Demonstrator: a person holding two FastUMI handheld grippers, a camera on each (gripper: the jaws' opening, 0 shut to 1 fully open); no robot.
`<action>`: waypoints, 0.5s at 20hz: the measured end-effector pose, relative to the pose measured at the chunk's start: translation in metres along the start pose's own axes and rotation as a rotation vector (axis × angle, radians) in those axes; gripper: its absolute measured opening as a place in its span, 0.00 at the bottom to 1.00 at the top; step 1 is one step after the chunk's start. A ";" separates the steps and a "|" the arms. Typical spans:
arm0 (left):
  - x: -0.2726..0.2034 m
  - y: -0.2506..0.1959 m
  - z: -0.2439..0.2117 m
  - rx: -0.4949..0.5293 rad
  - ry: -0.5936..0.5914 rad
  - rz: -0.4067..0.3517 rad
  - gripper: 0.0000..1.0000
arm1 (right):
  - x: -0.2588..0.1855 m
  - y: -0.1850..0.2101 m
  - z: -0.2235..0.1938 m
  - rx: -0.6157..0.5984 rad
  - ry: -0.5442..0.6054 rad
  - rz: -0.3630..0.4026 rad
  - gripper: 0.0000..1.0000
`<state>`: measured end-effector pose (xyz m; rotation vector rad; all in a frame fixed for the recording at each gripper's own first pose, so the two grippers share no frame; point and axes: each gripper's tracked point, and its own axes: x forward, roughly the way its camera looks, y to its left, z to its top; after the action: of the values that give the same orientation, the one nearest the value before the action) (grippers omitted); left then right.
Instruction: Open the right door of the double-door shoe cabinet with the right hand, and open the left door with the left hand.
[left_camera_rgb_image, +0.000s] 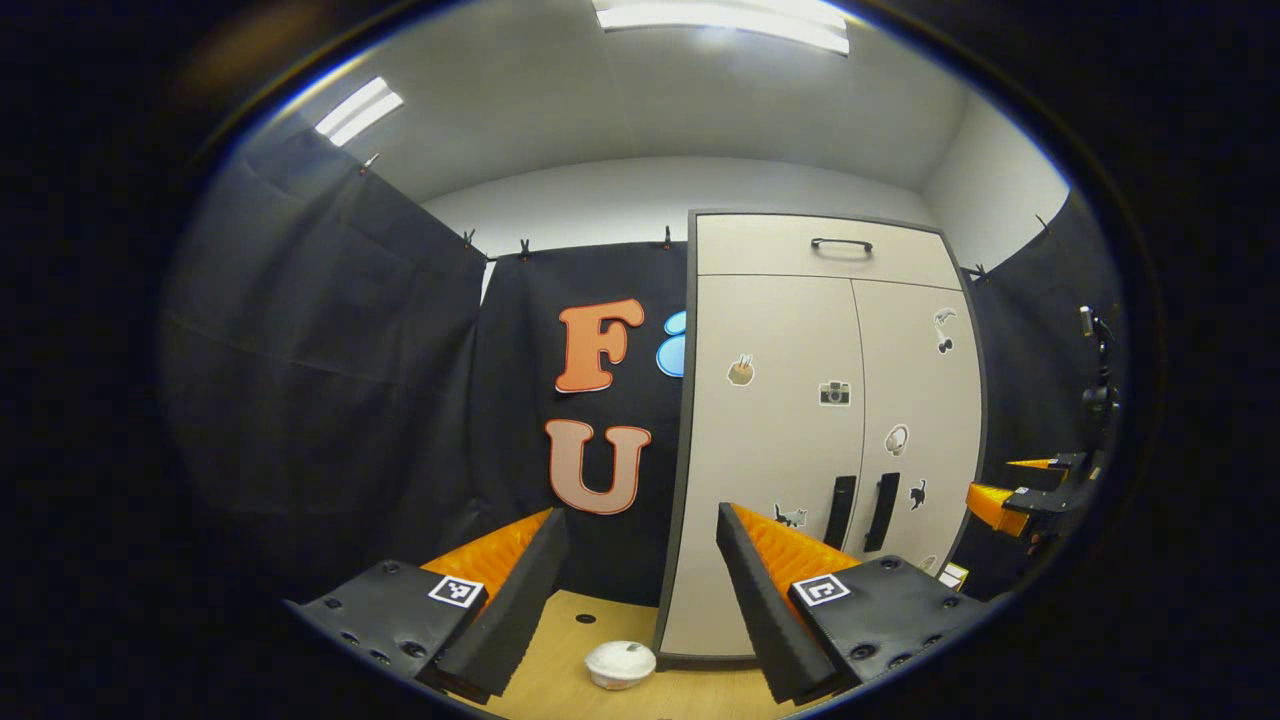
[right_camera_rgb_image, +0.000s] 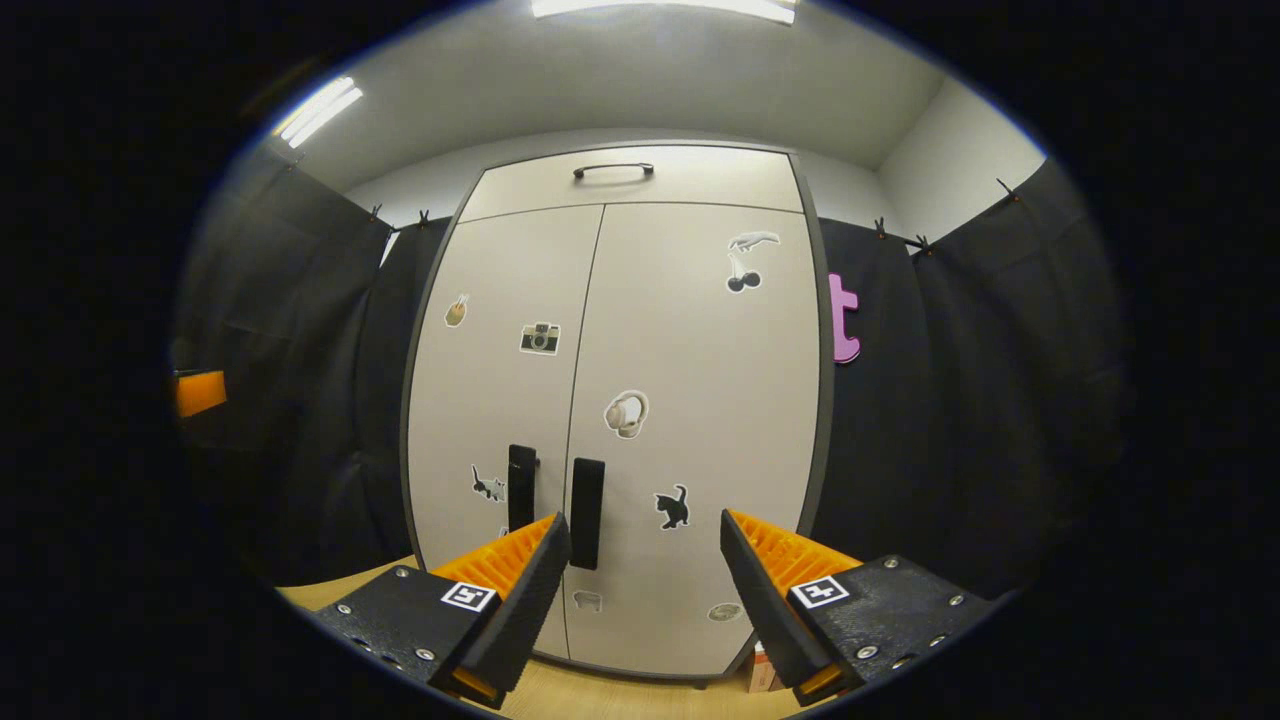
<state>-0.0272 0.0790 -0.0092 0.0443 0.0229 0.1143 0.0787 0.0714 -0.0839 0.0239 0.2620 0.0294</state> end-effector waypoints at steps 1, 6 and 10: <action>-0.002 0.005 -0.001 0.001 0.004 0.005 0.96 | 0.011 0.006 -0.005 0.000 0.018 0.005 0.90; 0.003 0.030 -0.017 0.012 0.024 0.038 0.96 | 0.060 0.033 -0.023 -0.030 0.065 0.000 0.87; 0.005 0.048 -0.028 0.013 0.046 0.069 0.96 | 0.094 0.046 -0.033 -0.044 0.090 -0.016 0.81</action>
<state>-0.0285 0.1279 -0.0353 0.0559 0.0682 0.1838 0.1599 0.1215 -0.1383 -0.0231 0.3512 0.0200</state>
